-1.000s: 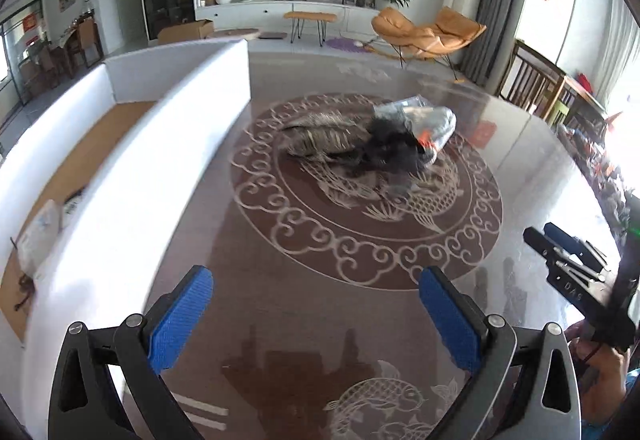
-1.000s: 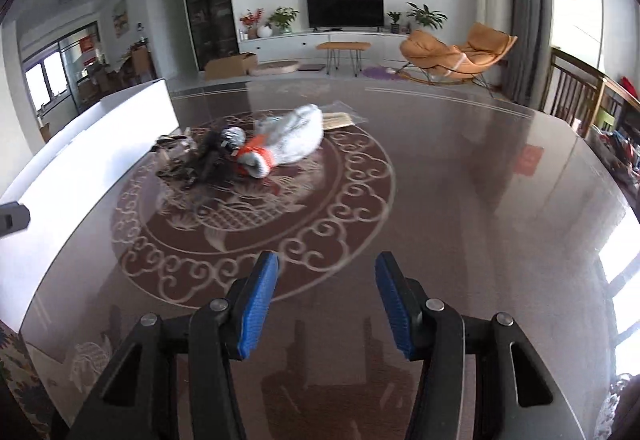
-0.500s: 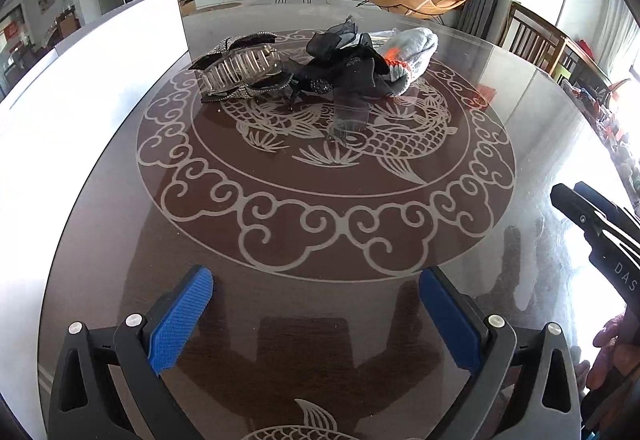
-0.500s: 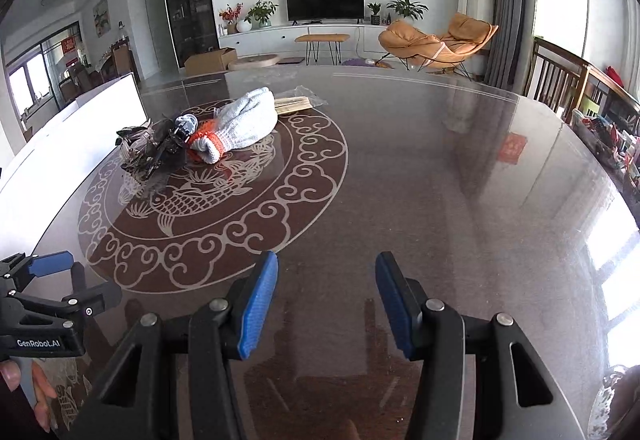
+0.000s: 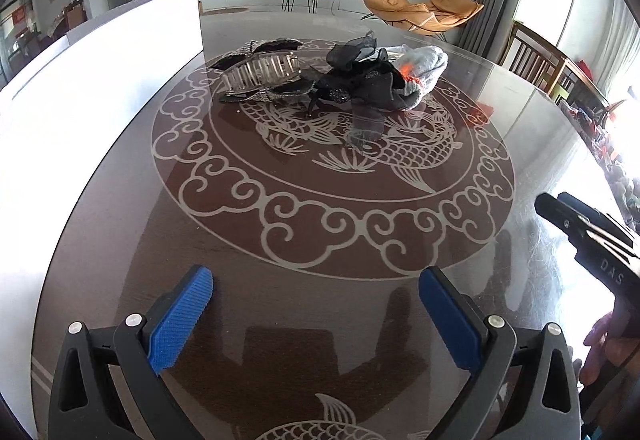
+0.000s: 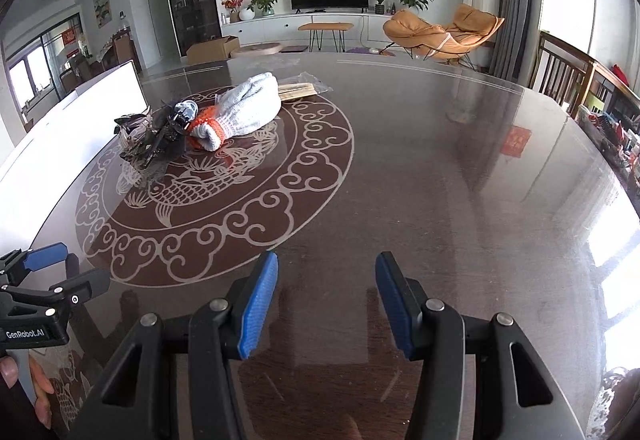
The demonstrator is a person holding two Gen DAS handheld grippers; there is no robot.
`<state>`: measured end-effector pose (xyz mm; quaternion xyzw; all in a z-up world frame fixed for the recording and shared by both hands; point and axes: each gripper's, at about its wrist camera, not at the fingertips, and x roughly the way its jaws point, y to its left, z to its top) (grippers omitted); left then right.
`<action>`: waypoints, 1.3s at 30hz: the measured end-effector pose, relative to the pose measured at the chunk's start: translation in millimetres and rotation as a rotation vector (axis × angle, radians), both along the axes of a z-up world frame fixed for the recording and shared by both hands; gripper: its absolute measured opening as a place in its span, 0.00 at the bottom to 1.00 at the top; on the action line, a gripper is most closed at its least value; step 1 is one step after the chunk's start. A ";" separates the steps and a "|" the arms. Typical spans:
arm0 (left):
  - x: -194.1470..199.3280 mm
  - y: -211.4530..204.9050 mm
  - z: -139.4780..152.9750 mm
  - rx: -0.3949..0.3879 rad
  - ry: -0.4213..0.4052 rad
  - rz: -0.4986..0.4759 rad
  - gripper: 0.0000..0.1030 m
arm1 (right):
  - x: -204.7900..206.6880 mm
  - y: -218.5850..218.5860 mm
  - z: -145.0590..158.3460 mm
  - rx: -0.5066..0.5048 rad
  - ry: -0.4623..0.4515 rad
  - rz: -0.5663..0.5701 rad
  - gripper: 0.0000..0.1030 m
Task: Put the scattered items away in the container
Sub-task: 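Grasp the black hair accessories with the left gripper while the right gripper approaches the glove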
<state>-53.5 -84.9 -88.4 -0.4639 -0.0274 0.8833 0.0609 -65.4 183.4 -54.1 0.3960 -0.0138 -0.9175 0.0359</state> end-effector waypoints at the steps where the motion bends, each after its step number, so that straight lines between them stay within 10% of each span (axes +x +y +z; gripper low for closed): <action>1: 1.0 -3.3 0.5 0.014 0.003 0.004 1.00 | -9.7 -6.1 3.2 0.008 -0.006 0.019 0.51; 9: 0.7 -4.0 1.4 0.019 0.010 0.009 1.00 | -137.6 -102.0 68.5 0.013 0.059 0.202 0.51; 15: 2.8 -10.7 2.9 0.061 0.021 0.011 1.00 | -187.0 -142.1 33.2 0.094 -0.112 0.305 0.51; 23: 1.5 -13.4 3.9 0.078 0.027 0.016 1.00 | -58.8 -86.1 -3.7 0.168 -0.210 0.511 0.51; 34: -2.6 -7.7 0.9 0.039 0.015 0.002 1.00 | 43.8 50.4 -13.1 -0.119 -0.096 0.072 0.51; 39: -1.5 11.0 5.9 0.044 0.009 -0.232 1.00 | 36.7 53.4 -20.0 -0.051 -0.089 0.023 0.51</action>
